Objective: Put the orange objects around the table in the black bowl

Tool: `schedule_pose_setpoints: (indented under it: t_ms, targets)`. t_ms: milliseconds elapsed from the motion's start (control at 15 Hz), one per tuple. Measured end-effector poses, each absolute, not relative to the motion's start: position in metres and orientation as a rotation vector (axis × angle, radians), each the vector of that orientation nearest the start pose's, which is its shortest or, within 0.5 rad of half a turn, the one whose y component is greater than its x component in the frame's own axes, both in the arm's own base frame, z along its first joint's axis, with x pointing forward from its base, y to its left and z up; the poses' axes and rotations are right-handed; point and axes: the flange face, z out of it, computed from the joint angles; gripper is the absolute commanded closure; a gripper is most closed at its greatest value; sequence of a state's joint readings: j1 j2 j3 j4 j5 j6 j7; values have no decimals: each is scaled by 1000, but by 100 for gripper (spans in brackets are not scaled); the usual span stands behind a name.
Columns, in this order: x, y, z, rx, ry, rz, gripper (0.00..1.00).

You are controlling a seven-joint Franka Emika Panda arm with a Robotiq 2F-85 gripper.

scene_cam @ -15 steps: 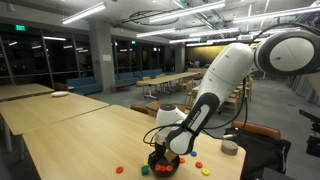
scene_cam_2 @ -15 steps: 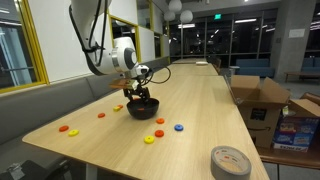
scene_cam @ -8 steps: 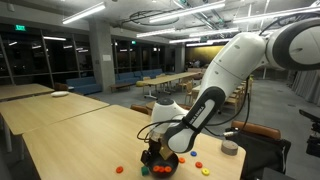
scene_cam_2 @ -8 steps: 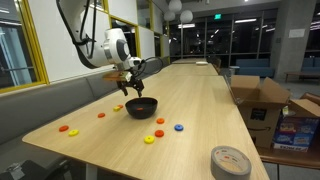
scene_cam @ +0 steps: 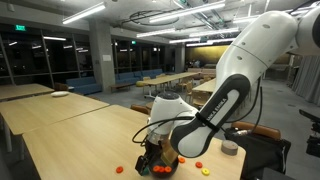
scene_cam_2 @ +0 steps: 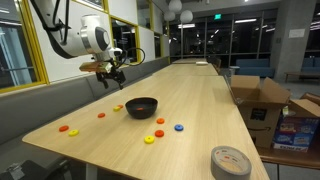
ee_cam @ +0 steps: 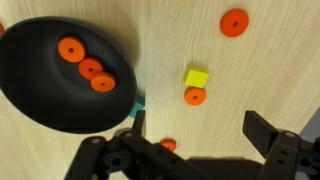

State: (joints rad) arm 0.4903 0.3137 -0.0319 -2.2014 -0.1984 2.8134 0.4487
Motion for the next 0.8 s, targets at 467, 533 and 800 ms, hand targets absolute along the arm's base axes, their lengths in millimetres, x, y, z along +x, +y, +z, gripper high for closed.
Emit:
schedule_pose_setpoints:
  t_ms: [467, 533, 800]
  targets:
    - [456, 313, 250, -3026, -465, -350, 0]
    - [451, 318, 245, -3029, -481, -323, 0]
    - [441, 332, 226, -3042, -526, -243, 0]
